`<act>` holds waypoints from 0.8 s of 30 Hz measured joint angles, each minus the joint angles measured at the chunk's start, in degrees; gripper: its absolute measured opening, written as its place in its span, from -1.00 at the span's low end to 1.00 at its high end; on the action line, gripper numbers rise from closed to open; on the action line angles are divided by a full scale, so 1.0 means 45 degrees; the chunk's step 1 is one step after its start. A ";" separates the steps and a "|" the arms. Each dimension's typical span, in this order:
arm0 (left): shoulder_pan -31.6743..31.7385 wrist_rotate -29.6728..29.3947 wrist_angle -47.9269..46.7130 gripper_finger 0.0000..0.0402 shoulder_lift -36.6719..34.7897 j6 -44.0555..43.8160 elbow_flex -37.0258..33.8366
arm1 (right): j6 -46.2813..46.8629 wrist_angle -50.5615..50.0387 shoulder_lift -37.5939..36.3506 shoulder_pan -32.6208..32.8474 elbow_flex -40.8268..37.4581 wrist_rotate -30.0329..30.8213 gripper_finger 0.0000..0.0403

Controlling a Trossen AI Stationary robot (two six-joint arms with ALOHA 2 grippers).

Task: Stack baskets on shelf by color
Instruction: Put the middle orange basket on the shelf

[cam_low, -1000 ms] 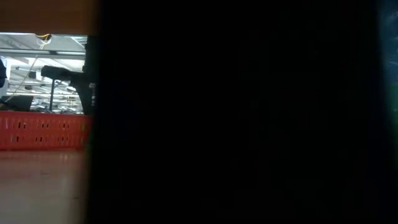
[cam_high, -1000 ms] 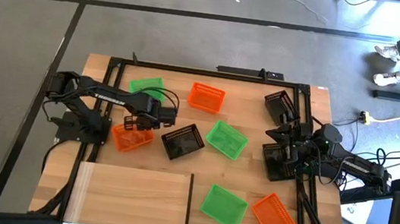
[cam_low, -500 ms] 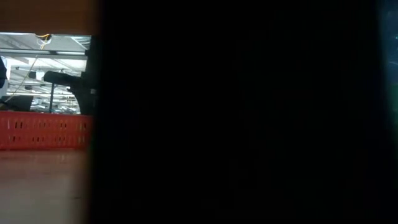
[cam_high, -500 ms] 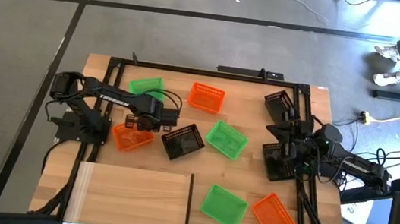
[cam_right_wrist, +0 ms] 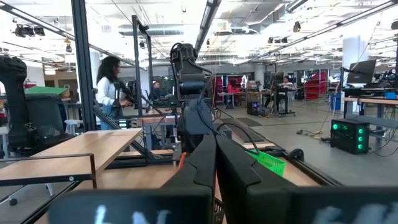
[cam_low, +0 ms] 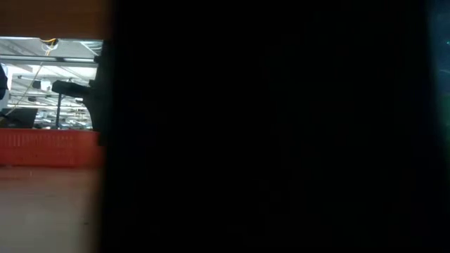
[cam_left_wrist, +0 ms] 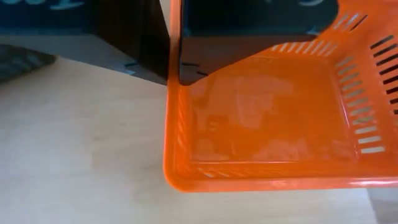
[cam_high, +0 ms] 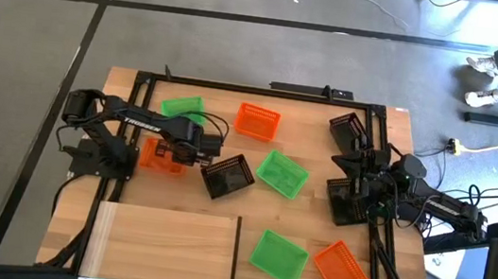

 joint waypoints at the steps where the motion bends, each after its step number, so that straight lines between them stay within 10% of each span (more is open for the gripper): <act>1: -0.0001 0.0088 -0.0006 -0.99 -0.0021 0.0320 0.0000 | 0.0000 0.0000 0.0000 0.0000 0.0000 0.0004 -0.94; 24: -0.0826 -0.0405 -0.6035 -1.00 -0.0117 1.1680 0.7811 | -0.0673 -0.2210 0.0209 0.0005 0.0922 0.0006 -0.94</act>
